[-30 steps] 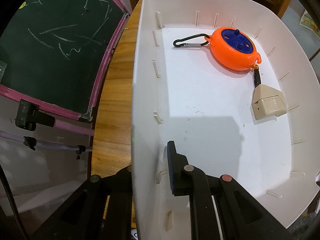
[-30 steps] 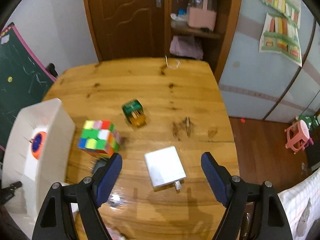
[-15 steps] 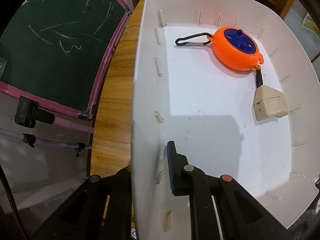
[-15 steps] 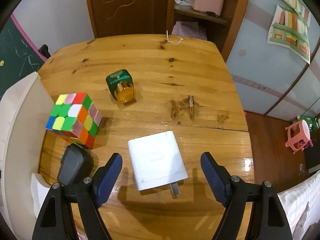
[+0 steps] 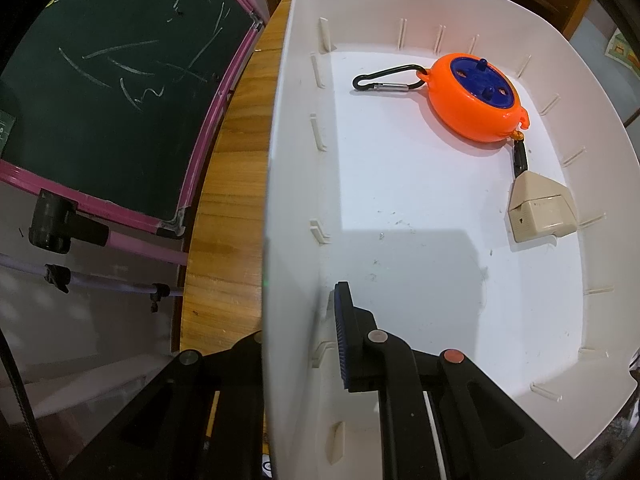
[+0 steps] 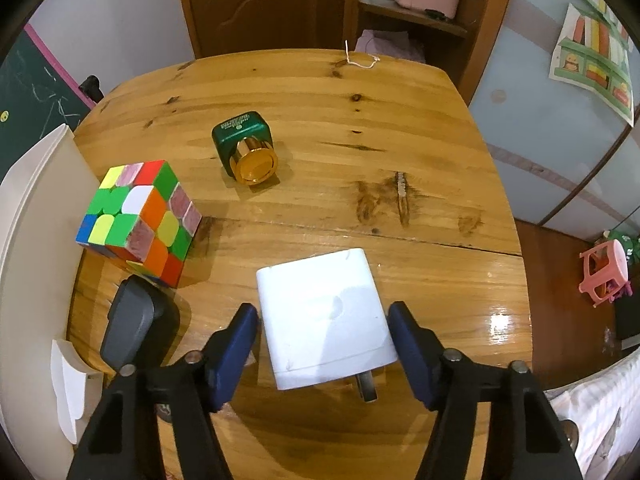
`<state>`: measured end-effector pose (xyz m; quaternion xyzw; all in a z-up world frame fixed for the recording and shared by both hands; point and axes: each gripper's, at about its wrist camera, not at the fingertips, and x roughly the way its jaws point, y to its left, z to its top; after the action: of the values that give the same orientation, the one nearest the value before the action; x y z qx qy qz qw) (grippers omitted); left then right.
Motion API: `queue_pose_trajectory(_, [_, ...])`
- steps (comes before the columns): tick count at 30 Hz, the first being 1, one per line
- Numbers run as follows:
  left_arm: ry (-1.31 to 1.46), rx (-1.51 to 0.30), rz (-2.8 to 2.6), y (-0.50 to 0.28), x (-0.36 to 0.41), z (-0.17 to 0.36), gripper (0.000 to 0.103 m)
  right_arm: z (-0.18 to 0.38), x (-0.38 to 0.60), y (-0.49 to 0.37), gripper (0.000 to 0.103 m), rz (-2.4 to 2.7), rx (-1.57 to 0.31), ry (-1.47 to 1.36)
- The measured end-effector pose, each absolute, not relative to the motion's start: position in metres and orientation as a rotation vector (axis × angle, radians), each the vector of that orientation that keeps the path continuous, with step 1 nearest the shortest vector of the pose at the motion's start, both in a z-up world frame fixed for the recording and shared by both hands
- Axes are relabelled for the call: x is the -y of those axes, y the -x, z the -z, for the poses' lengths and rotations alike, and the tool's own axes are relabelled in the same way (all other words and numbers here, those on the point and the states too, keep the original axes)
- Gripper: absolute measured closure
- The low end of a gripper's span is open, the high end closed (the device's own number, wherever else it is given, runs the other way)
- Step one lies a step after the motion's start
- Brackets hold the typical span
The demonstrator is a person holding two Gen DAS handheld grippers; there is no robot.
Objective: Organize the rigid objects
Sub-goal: 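Move the right tool back to the white charger, then grasp the white charger with the right tool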
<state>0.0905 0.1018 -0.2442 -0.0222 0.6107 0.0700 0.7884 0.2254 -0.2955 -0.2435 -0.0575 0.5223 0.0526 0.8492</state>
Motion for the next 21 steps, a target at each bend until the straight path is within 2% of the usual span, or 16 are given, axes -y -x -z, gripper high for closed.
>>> queue_pose_trajectory(21, [0.061, -1.31, -0.141, -0.091, -0.104, 0.243, 0.09, 0.241, 0.286, -0.219, 0.046, -0.086, -1.133, 0.128])
